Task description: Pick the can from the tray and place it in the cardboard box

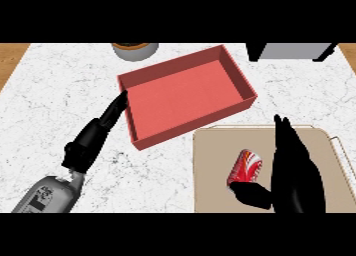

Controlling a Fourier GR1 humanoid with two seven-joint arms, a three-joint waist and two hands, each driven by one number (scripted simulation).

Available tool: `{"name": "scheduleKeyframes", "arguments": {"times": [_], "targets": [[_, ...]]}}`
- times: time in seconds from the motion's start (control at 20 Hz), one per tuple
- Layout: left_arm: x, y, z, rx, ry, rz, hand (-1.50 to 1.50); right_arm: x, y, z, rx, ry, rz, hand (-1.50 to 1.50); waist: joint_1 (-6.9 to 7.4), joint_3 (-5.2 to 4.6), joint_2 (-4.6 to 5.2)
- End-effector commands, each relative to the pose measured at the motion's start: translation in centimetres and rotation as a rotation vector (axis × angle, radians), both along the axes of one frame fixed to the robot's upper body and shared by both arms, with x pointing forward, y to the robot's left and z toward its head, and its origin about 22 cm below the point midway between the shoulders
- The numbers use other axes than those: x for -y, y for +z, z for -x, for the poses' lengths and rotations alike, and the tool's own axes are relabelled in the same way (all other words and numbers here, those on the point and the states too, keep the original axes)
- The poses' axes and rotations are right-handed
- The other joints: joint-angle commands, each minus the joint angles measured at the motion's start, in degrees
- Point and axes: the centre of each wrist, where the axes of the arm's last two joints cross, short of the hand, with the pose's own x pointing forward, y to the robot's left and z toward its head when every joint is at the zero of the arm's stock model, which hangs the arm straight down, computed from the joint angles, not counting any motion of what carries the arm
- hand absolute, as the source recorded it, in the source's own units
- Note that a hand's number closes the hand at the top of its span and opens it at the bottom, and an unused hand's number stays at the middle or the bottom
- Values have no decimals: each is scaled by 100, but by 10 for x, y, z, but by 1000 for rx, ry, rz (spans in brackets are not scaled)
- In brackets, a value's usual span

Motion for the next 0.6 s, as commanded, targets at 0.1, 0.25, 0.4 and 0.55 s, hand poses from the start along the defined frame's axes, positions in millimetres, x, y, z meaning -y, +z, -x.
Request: {"name": "scheduleKeyframes", "arguments": {"times": [0.1,0.25,0.4,0.55], "targets": [[5,-4,-4,3,-2,0,0,0,12,-20,-154,-143,6,-150,-4,6,7],[3,9,-4,24,7,-18,0,5,-25,-19,-224,-161,9,-150,3,12,-1],[18,9,6,-2,-25,7,0,-4,-27,-35,-243,-166,16,-150,52,12,0],[-5,12,-11,6,0,-6,0,13,-27,-25,-189,-160,6,-150,-18,12,-2]]}}
